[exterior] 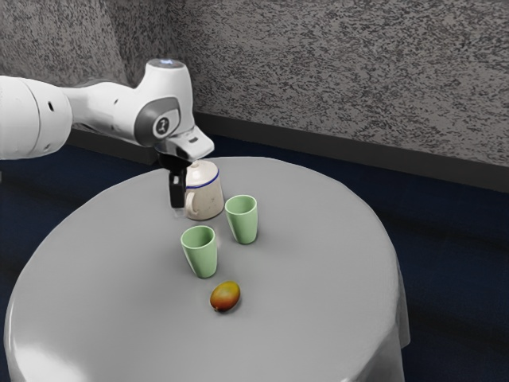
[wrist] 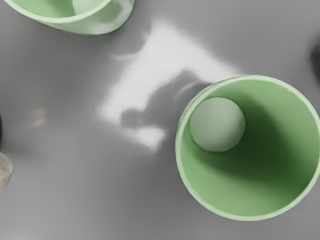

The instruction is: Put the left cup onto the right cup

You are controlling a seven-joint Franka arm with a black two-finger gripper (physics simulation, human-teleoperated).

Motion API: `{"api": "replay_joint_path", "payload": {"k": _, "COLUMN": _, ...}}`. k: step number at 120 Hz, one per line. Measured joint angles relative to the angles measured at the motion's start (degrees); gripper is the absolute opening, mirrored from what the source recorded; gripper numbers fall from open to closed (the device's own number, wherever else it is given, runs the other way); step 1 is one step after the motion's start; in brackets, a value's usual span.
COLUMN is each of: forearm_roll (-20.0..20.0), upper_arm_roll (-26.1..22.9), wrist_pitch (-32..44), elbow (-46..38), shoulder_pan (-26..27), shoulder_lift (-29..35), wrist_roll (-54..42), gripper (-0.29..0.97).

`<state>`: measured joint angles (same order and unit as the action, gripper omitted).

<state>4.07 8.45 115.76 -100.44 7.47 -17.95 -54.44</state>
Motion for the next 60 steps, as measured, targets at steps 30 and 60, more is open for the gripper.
{"api": "replay_joint_path", "payload": {"k": 30, "forearm_roll": 1.63, "upper_arm_roll": -1.08, "wrist_pitch": 7.7, "elbow": -4.37, "shoulder_pan": 0.4, "shoulder_lift": -1.24, "wrist_roll": 1.81, "gripper": 0.68}}
{"api": "replay_joint_path", "payload": {"k": 60, "forearm_roll": 2.88, "upper_arm_roll": -1.54, "wrist_pitch": 12.68, "elbow": -6.19, "shoulder_pan": 0.42, "shoulder_lift": -2.69, "wrist_roll": 4.11, "gripper": 0.52}}
